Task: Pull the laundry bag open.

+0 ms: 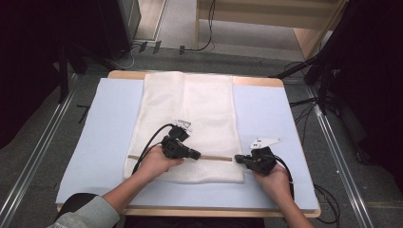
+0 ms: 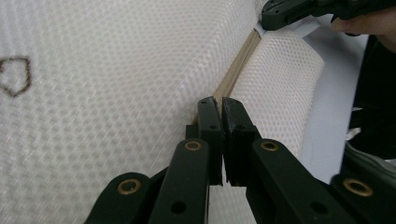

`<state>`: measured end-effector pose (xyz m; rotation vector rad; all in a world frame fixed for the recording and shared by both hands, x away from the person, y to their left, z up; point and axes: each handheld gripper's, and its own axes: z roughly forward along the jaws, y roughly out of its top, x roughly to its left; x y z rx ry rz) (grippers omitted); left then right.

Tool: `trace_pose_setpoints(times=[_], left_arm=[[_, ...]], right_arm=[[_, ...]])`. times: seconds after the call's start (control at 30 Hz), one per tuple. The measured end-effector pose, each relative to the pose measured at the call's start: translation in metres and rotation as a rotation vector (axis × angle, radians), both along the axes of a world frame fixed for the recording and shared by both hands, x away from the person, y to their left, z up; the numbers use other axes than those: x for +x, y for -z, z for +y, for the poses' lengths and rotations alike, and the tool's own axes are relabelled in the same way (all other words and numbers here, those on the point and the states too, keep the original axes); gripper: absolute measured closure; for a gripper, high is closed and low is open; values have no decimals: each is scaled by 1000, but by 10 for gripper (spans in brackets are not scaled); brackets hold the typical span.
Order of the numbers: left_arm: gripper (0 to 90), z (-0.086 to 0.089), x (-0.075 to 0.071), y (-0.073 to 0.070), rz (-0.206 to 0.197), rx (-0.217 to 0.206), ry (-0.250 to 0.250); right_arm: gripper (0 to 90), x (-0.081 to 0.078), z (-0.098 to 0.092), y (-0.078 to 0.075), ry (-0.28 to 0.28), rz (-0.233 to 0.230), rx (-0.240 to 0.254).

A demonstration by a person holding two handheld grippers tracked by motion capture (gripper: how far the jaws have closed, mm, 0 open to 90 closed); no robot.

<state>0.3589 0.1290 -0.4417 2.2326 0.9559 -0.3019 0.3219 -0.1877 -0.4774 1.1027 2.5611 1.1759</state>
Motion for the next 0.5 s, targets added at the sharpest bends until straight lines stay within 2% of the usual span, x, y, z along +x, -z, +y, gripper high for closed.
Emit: trace_pose_setpoints(times=[0.1,0.13,0.2,0.23,0.27,0.4,0.43,0.47,0.5], left_arm=[[890,4,-1,-3,-2,-3,14],[890,6,-3,-4,-11,8,18],[889,13,-3,-5,-2,10,21],[889,15,-3,-5,-5,9,7],[890,20,-2,-5,9,3,7],[889,31,-4,-7,6,11,11],[890,35,-4,-7,15,11,12],[890,41,-4,-8,7,15,0],[890,48,-4,-9,18,1,-6]], right_arm=[[900,0,0,0,-2,-1,0],[900,0,0,0,-4,-3,0],[900,0,0,0,-3,-8,-7],[900,0,1,0,-3,-12,-8],[900,0,0,0,-4,-12,-7],[900,0,0,0,-5,-7,-5],[900,0,0,0,-6,-8,-4],[900,0,0,0,-6,-7,-3],[900,0,0,0,-7,-9,-4]])
